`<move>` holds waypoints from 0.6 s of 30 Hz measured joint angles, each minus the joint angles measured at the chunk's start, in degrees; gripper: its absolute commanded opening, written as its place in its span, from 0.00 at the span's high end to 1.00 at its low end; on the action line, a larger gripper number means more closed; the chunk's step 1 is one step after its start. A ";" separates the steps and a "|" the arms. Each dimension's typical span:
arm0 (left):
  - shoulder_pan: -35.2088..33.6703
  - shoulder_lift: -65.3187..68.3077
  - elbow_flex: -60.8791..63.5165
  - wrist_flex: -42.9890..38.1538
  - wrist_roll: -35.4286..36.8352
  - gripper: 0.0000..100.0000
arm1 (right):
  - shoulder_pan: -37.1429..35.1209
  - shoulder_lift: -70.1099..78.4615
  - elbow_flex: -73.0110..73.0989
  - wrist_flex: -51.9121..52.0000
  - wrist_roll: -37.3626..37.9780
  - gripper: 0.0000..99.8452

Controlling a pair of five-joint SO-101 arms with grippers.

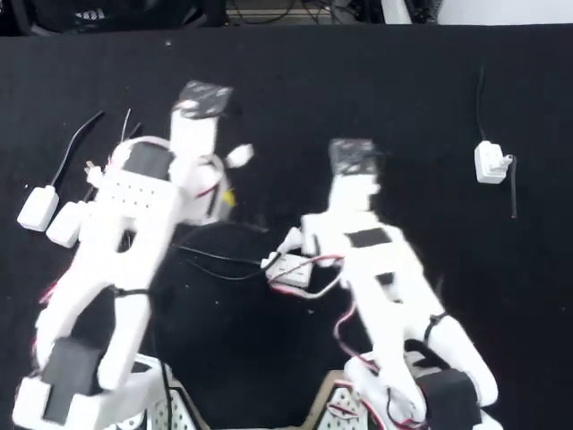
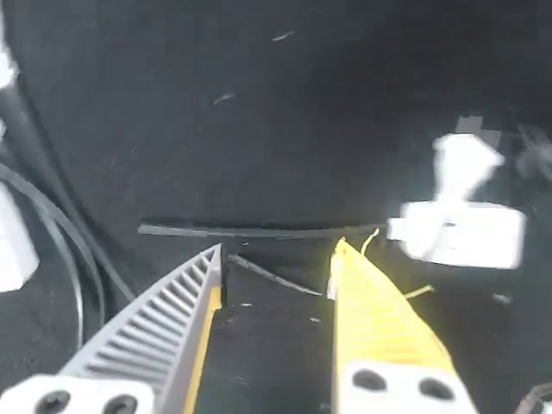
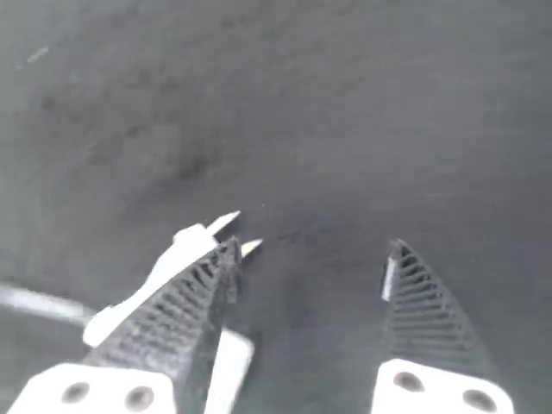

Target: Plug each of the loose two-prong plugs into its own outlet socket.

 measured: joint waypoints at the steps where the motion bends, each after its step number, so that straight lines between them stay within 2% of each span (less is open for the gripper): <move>1: -2.11 -0.97 3.60 -2.37 0.00 0.80 | -2.11 0.00 0.00 0.26 0.00 0.74; 4: -7.47 -2.64 12.75 -8.79 0.09 0.80 | -6.33 0.00 0.00 1.32 -0.70 0.74; 8: -11.16 -3.34 20.75 -17.14 3.96 0.80 | -10.02 0.00 -0.79 1.49 -7.91 0.74; 13: -12.22 -3.43 26.90 -25.58 10.29 0.80 | -13.36 0.00 -1.05 1.23 -16.00 0.74; 18: -12.22 -3.43 33.49 -34.20 11.34 0.80 | -15.91 0.00 -0.88 -2.20 -17.23 0.74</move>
